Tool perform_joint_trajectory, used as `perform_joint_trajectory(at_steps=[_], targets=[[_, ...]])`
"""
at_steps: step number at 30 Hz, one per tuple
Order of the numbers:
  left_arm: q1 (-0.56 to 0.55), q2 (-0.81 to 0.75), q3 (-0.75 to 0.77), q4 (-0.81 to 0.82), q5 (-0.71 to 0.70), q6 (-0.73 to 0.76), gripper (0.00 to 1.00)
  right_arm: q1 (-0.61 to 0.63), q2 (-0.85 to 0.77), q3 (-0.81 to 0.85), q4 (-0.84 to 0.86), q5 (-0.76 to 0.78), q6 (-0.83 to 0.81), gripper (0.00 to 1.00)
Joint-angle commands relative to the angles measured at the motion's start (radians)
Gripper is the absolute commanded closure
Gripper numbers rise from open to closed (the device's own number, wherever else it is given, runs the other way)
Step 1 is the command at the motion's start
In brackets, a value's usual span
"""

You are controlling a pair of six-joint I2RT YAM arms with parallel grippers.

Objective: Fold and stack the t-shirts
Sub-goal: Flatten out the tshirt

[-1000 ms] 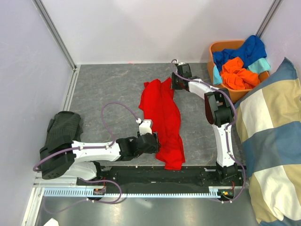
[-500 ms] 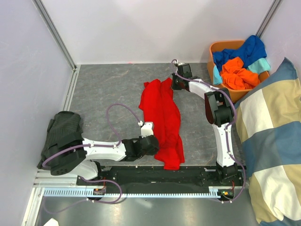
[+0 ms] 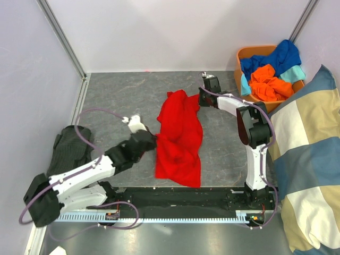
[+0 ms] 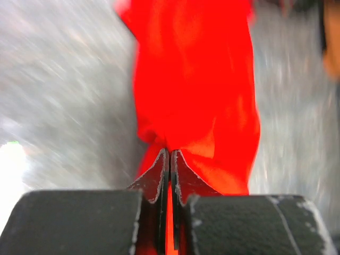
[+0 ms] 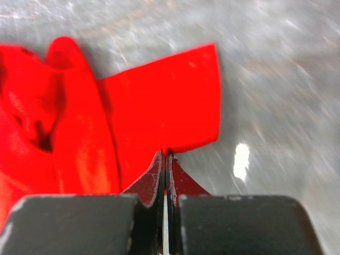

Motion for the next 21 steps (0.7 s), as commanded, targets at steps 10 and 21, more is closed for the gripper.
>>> perform_joint_trajectory(at_steps=[10,21], targets=[[0.394,0.218,0.187,0.131,0.075,0.386,0.98,0.001,-0.551,-0.387,0.002,0.283,0.105,1.0],[0.569,0.523,0.466,0.257,0.187,0.474,0.98,0.006,-0.859,-0.634,-0.098,0.346,0.158,1.0]])
